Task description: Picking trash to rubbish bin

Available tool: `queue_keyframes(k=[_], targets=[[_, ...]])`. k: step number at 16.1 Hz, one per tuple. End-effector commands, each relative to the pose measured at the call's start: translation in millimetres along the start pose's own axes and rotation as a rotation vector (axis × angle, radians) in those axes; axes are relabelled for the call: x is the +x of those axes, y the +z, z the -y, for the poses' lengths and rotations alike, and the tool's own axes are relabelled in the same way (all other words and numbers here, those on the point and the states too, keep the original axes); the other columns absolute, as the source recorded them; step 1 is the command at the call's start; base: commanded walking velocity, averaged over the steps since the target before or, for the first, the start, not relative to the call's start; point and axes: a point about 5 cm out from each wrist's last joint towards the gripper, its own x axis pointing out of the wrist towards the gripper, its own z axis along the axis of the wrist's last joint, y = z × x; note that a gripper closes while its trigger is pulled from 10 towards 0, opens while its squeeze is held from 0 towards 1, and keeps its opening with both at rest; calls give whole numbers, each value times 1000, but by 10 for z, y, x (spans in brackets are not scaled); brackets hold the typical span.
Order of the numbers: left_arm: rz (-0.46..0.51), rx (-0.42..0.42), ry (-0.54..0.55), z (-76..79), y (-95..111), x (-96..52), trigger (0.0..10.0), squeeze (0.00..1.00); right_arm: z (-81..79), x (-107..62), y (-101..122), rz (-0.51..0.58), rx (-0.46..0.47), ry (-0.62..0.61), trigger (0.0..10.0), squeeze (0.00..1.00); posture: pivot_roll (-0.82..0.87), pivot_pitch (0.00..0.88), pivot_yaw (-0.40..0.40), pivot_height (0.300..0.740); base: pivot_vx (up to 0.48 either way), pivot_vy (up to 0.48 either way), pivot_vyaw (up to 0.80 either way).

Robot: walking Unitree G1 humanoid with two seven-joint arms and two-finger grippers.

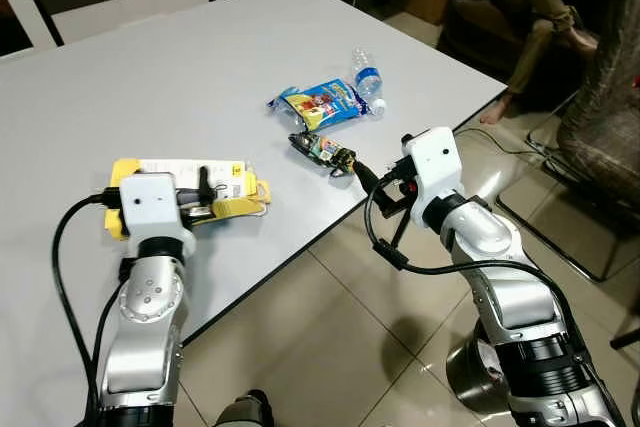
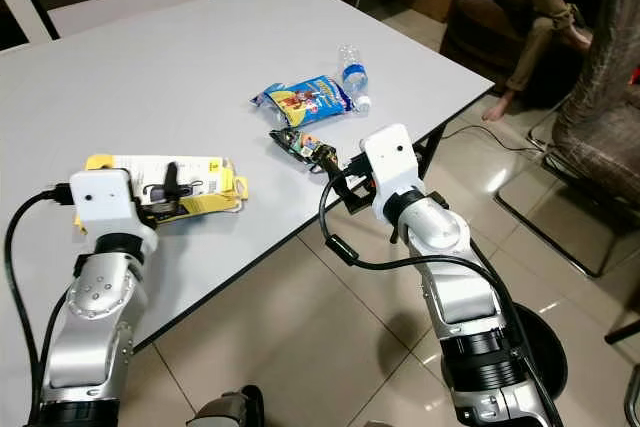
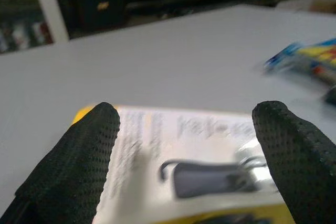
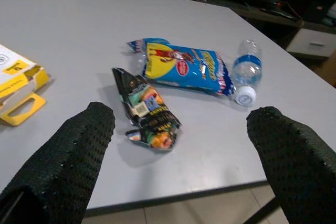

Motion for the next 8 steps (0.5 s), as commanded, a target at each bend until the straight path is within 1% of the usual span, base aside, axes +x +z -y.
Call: queue_keyframes(k=[1, 2, 3, 5, 7, 8], targets=[[-28, 5, 30, -19, -11, 25, 10000, 0, 80, -17, -7, 0, 11, -23, 10000, 0, -115, 120, -19, 740, 0, 0, 0], [-42, 9, 27, -14, -46, 30, 10000, 0, 92, -18, -11, -1, 12, -28, 10000, 0, -115, 120, -19, 740, 0, 0, 0], [-112, 24, 23, -1, -198, 37, 10000, 0, 105, -32, -21, -5, 11, -36, 10000, 0, -123, 129, -15, 740, 0, 0, 0], [-125, 19, 43, -10, -225, 54, 10000, 0, 97, -50, -27, -7, 12, -34, 10000, 0, -126, 133, -17, 740, 0, 0, 0], [-147, -1, 116, -72, -257, 109, 10000, 0, 86, -70, -39, -16, 10, -21, 10000, 0, -130, 137, -24, 740, 0, 0, 0], [-143, 6, 152, -125, -263, 130, 10000, 0, 82, -70, -37, -17, 9, -16, 10000, 0, -134, 141, -30, 740, 0, 0, 0]])
